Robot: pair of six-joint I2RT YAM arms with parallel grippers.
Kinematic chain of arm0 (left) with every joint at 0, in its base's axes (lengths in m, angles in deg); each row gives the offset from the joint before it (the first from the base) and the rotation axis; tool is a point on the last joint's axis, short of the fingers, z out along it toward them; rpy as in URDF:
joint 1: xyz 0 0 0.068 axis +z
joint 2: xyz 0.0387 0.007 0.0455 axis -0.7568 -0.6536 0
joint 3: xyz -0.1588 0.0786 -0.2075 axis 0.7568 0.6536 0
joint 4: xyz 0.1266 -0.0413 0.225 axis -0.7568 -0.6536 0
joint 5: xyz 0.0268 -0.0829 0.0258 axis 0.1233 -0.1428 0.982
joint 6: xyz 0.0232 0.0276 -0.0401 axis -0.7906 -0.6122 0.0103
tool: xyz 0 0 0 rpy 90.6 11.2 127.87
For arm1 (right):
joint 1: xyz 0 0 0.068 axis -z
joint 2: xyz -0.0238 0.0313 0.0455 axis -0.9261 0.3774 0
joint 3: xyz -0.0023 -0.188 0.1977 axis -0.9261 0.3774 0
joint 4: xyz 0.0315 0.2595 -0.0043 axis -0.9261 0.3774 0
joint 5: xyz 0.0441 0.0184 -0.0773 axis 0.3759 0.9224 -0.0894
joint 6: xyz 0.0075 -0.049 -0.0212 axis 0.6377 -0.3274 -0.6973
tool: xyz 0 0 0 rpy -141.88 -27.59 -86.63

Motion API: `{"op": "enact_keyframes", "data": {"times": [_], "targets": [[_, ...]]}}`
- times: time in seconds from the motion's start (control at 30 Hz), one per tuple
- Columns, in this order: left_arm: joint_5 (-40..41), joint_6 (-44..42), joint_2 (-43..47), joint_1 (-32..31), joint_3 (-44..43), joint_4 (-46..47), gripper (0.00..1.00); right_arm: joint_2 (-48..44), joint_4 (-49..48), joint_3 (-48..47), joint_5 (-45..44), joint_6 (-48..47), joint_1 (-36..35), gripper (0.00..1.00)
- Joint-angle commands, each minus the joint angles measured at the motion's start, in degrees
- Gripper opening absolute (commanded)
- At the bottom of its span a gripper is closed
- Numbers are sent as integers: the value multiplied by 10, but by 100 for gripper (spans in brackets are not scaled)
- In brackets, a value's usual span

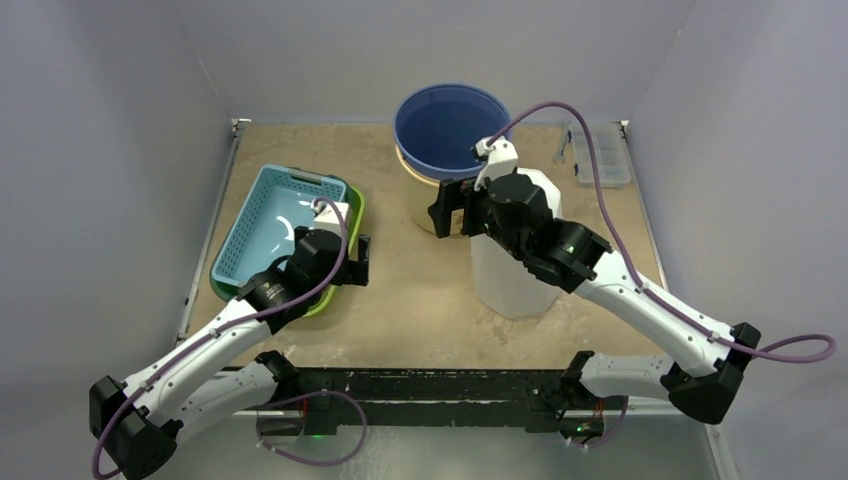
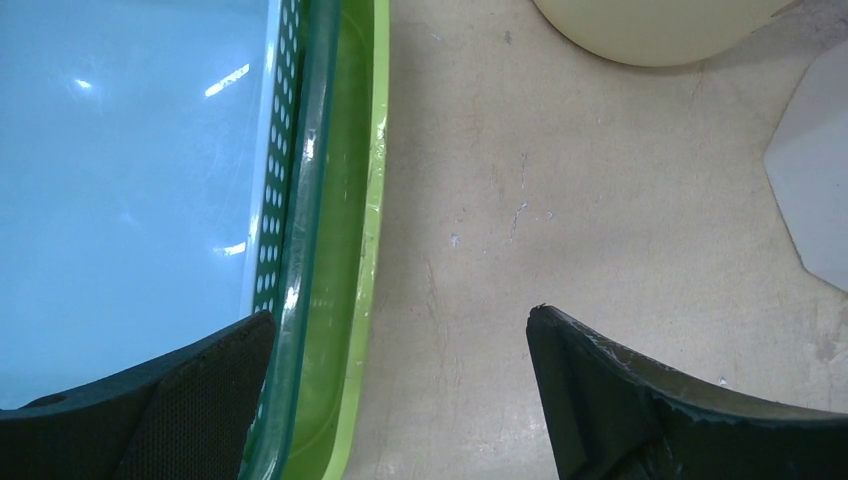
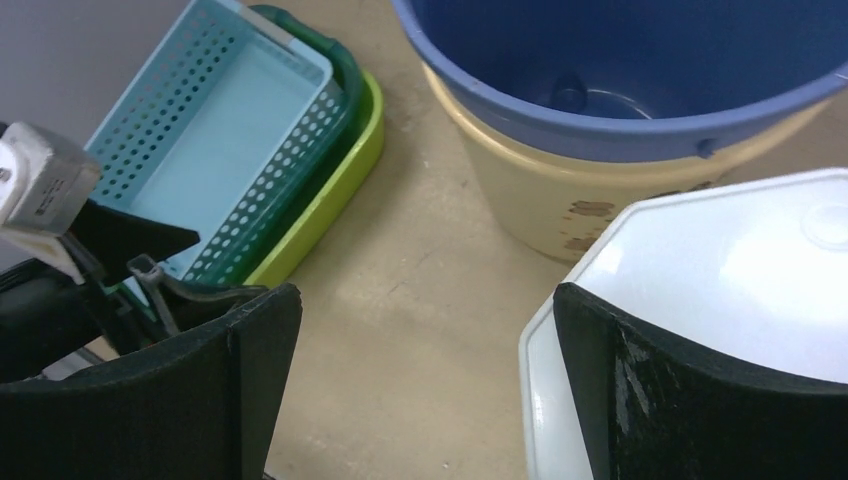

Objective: Turn the large container upside down

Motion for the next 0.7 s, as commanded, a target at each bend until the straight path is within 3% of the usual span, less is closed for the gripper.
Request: {"op": "enact_keyframes", "data": {"times": [0.0, 0.1, 0.23, 0.37, 0.53, 0.67], "targets": [[12, -12, 10, 3, -16, 13, 95, -3, 22, 14, 68, -6, -4, 99], [12, -12, 9, 3, -16, 11, 94, -29, 5, 6, 60, 4, -4, 99], [19, -10, 8, 4, -18, 6, 94, -54, -36, -25, 112, -1, -5, 99], [20, -9, 9, 3, -19, 4, 93, -42, -5, -61, 129, -9, -4, 99], [37, -5, 11, 3, -22, -2, 93, -8, 6, -38, 257, 16, -17, 99], [62, 3, 17, 4, -27, -15, 93, 12, 28, 17, 176, 63, -78, 99]]}}
